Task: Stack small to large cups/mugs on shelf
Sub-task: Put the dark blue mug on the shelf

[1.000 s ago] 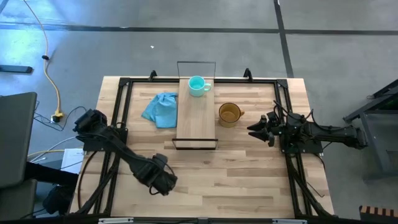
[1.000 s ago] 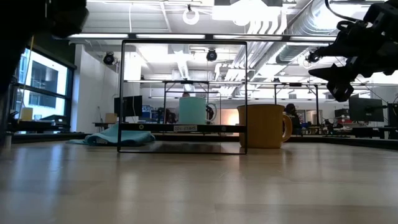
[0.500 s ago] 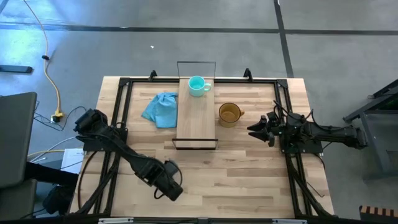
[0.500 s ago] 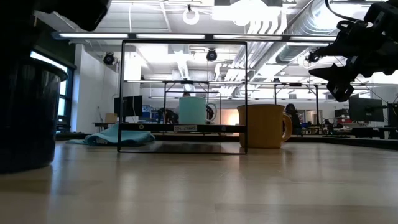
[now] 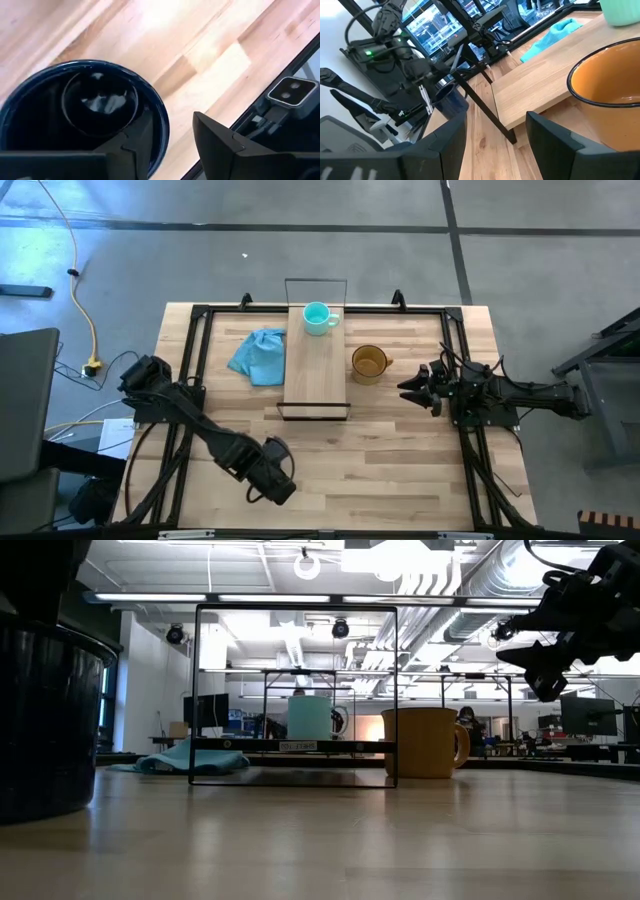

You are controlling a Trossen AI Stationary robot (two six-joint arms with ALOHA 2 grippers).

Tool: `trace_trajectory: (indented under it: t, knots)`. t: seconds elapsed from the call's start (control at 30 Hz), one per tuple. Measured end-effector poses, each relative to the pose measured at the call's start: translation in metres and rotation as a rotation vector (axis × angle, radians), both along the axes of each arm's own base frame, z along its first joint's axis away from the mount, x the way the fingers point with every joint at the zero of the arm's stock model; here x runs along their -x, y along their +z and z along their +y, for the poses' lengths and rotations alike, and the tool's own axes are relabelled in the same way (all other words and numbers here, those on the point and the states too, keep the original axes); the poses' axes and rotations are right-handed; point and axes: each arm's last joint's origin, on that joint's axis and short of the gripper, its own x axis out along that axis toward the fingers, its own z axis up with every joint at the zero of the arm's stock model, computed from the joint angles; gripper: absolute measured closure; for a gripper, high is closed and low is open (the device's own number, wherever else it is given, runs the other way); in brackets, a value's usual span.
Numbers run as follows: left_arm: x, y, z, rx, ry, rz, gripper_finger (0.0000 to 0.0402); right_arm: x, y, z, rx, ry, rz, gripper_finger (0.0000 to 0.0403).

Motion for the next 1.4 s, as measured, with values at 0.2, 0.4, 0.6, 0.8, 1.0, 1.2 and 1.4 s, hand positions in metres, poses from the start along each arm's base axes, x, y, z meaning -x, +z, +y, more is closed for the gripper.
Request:
trace_trajectory:
  t: [0.2, 0.4, 0.6, 0.8, 1.0, 1.2, 1.4]
  knots:
    - [0.001, 0.012, 0.003, -0.082, 0.065, -0.002, 0.0273, 0.0, 0.0, 0.0, 0.009, 0.0, -0.001, 0.0208]
    - [0.015, 0.025, 0.012, -0.175, 0.216, 0.134, 0.0273, 0.0, 0.0, 0.0, 0.001, -0.005, 0.0, 0.0208]
    - [0.032, 0.032, 0.018, -0.148, 0.331, 0.36, 0.0273, 0.0, 0.0, 0.0, 0.0, -0.004, 0.0, 0.0208]
    - [0.033, 0.031, 0.016, -0.076, 0.425, 0.409, 0.0273, 0.0, 0.0, 0.0, 0.0, -0.004, 0.0, 0.0208]
    - [0.033, 0.031, 0.015, -0.038, 0.508, 0.425, 0.0273, 0.0, 0.0, 0.0, 0.0, -0.007, 0.0, 0.0208]
    - [0.032, 0.018, 0.011, 0.056, 0.572, 0.458, 0.0273, 0.0, 0.0, 0.0, -0.016, -0.009, 0.001, 0.0208]
    - [0.031, 0.009, 0.011, 0.082, 0.628, 0.445, 0.0273, 0.0, 0.0, 0.0, -0.019, -0.009, 0.001, 0.0208]
